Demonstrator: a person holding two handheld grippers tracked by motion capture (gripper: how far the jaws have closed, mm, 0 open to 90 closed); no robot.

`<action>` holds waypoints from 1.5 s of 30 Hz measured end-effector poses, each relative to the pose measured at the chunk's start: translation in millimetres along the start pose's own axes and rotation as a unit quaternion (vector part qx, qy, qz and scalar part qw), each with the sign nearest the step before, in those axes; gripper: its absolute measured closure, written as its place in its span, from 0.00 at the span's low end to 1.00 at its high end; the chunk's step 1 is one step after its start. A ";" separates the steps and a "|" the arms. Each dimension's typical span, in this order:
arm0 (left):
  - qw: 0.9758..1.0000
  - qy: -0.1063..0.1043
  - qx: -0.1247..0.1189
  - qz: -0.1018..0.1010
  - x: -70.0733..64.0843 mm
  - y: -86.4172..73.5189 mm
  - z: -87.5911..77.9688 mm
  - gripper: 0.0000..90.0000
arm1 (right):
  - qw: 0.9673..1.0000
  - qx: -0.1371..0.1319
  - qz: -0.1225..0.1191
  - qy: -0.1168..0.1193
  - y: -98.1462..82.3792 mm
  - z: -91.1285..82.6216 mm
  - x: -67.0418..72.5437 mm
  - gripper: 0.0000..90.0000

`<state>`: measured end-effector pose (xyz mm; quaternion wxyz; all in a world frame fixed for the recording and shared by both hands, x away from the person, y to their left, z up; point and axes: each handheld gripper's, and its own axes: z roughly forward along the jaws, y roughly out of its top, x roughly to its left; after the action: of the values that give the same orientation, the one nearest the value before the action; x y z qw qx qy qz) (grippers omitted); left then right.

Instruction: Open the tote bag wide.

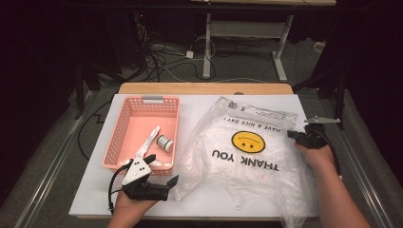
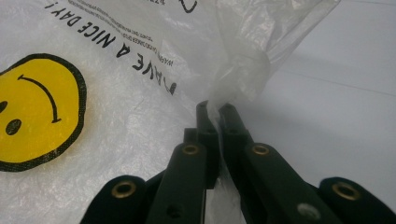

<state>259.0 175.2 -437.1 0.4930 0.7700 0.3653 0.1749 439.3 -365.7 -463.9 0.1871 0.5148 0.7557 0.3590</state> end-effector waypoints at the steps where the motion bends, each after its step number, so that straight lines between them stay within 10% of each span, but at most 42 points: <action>1: 1.000 0.000 -0.001 -0.001 0.2 -0.1 -0.9 0.00 | 1.000 -0.003 0.002 -0.006 -0.2 -1.2 -2.5 1.00; 10: 1.000 0.001 0.004 0.013 7.5 8.0 -1.5 0.00 | 0.997 -0.040 0.050 -0.047 -1.3 -13.9 -23.9 1.00; 18: 1.000 -0.010 -0.001 0.009 7.9 5.6 -1.0 0.00 | 0.987 -0.087 0.098 -0.097 -2.5 -22.7 -37.4 1.00; 29: 1.000 -0.012 -0.007 0.019 8.9 7.4 -4.4 0.00 | 0.980 -0.074 0.126 -0.134 -34.1 -48.1 -48.0 0.99; 45: 1.000 -0.016 -0.006 0.013 14.1 5.3 -3.1 0.00 | 0.994 -0.050 0.071 -0.066 -83.5 -91.4 3.0 0.59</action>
<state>268.6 186.2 -432.2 0.5007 0.7744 0.3469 0.1711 324.7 -412.6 -463.6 0.2358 0.5798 0.6845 0.3738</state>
